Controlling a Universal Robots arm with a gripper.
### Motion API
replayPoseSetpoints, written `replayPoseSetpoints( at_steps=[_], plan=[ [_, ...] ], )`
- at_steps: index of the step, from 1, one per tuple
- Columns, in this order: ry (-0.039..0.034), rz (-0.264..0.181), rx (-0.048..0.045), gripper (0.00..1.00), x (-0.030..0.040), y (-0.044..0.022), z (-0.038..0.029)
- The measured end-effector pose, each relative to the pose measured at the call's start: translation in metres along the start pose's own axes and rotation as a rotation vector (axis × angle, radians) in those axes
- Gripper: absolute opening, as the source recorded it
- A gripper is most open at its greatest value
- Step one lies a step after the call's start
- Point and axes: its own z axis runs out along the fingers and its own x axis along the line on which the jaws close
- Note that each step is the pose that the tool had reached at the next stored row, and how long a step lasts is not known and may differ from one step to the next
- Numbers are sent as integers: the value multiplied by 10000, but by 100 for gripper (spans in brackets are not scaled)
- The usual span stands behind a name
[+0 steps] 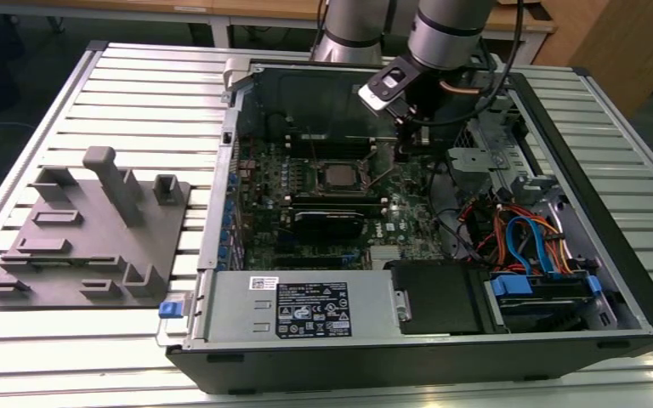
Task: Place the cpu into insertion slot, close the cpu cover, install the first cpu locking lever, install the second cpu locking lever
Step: 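Close the cpu cover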
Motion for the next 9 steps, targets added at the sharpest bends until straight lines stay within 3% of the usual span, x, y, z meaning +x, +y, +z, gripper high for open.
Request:
replayPoseSetpoints(
  at_steps=[9],
  plan=[
    [1, 0, 0, 10, 1, -65, 2]
  ],
)
